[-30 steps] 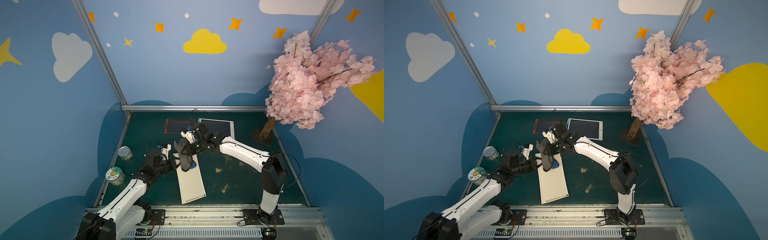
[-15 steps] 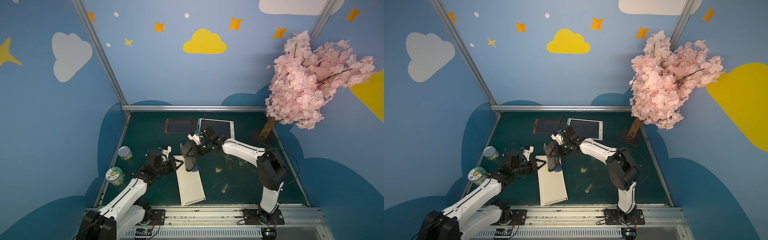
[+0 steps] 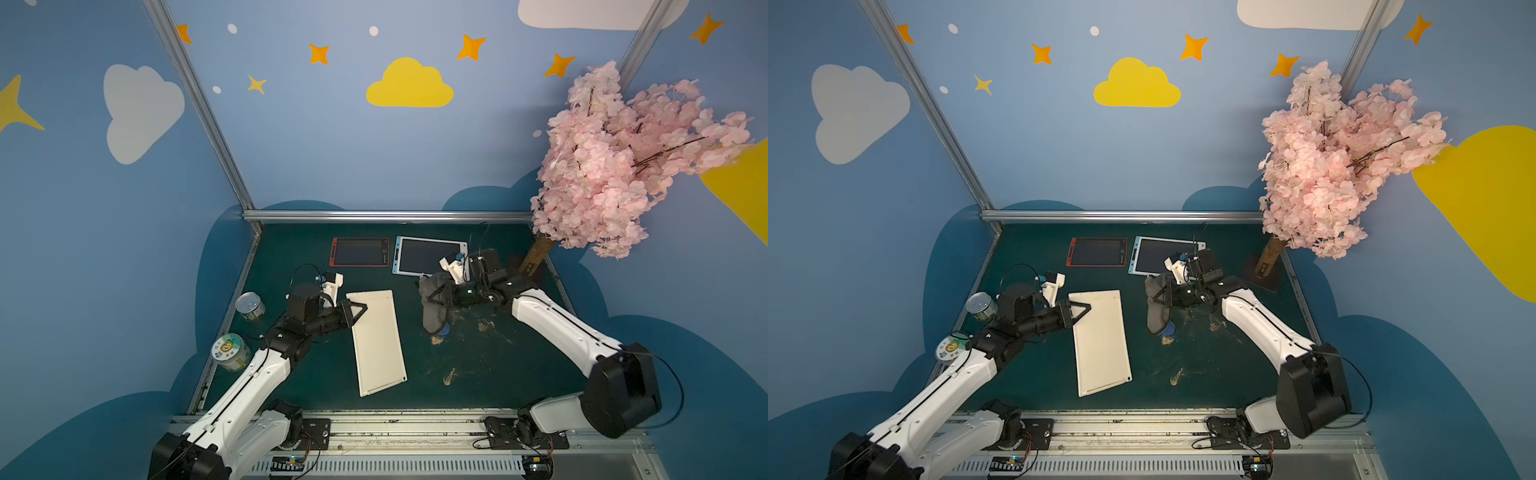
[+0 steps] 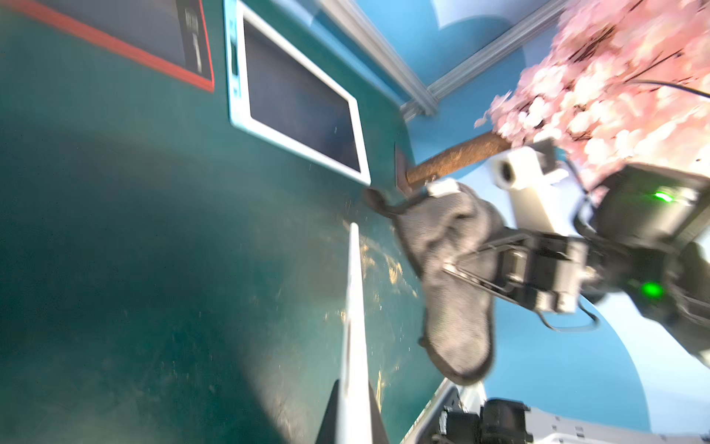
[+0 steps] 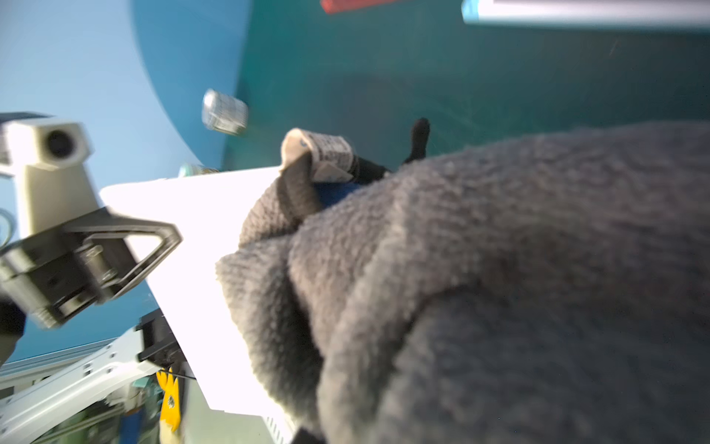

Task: Wipe the drawing tablet
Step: Place the drawing tablet at the center of the board.

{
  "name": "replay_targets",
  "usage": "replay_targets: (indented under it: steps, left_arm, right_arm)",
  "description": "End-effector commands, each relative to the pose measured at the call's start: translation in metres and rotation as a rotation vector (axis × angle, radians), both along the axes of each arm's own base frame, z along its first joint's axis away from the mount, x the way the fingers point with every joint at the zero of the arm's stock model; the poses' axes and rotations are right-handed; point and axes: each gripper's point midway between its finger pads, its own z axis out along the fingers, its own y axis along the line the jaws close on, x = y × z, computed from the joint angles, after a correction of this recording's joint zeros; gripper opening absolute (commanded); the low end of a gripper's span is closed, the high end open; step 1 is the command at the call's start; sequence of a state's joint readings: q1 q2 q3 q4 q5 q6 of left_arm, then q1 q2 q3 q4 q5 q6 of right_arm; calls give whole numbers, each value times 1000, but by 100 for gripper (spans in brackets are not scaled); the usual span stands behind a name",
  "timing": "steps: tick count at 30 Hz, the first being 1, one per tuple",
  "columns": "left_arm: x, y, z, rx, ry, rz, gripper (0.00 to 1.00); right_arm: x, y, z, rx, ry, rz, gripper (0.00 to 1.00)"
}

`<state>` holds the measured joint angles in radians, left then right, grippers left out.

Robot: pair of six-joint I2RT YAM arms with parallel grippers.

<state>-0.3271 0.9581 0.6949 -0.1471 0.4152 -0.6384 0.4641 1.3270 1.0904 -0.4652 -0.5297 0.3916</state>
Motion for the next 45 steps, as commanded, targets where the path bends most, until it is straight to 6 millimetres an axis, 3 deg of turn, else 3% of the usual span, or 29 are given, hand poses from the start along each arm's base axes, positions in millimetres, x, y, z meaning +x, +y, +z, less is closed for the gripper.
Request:
replay_targets:
  steps: [1, 4, 8, 13, 16, 19, 28, 35, 39, 42, 45]
  left_arm:
    - [13, 17, 35, 247, -156, 42, 3]
    - [25, 17, 58, 483, -265, 66, 3]
    - [35, -1, 79, 810, -444, 40, 3]
    - [47, -34, 68, 1433, -734, -40, 3]
    - [67, -44, 41, 1729, -784, -56, 3]
    - [81, -58, 3, 1866, -796, -144, 3]
    - [100, -99, -81, 1957, -916, -279, 3]
    - [94, -111, -115, 1972, -936, -328, 4]
    - [78, -102, -135, 1867, -802, -447, 37]
    - [72, -97, -141, 1842, -774, -468, 74]
    - [66, -91, -149, 1828, -742, -474, 88]
  right_arm:
    - [-7, -34, 20, -87, -70, -101, 0]
    - [-13, -56, 42, -84, -184, -195, 0]
    - [-26, -80, 58, -82, -319, -270, 0]
    - [-37, -91, 45, -141, -295, -272, 0]
    - [-40, -90, 34, -138, -273, -260, 0]
    - [-40, -87, 26, -118, -256, -258, 0]
    - [-42, -86, 14, -131, -230, -245, 0]
    - [-41, -83, 4, -123, -208, -236, 0]
    - [-37, -77, 3, -116, -194, -218, 0]
    - [-36, -73, 5, -107, -188, -205, 0]
    - [-34, -71, 4, -98, -186, -198, 0]
